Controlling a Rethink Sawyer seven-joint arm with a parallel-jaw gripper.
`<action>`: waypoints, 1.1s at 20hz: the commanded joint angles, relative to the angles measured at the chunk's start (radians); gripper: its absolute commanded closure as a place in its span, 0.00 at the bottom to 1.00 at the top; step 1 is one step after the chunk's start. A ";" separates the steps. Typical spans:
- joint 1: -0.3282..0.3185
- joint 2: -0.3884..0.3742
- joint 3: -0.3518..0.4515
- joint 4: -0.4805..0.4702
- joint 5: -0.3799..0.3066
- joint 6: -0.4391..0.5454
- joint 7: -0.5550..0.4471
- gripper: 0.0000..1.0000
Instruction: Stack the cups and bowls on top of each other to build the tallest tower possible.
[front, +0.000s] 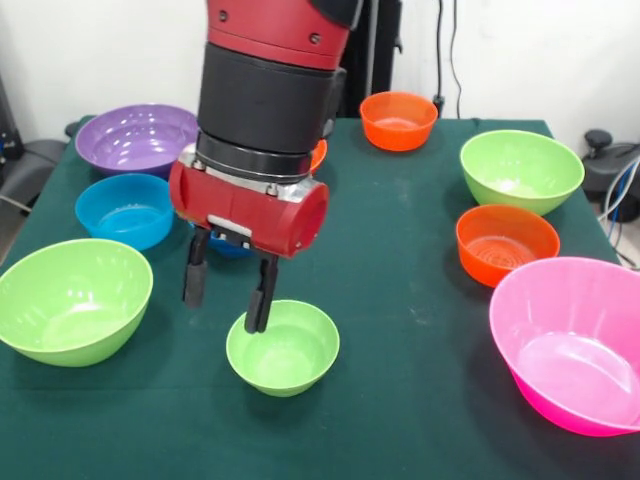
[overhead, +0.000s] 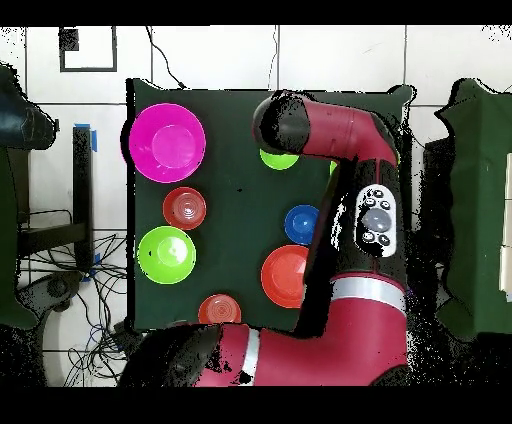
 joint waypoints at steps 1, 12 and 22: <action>-0.046 -0.046 0.236 0.174 -0.107 -0.001 -0.331 0.00; -0.020 -0.063 0.213 0.222 -0.149 0.010 -0.196 0.00; -0.023 -0.082 0.198 0.388 -0.215 -0.117 -0.154 0.00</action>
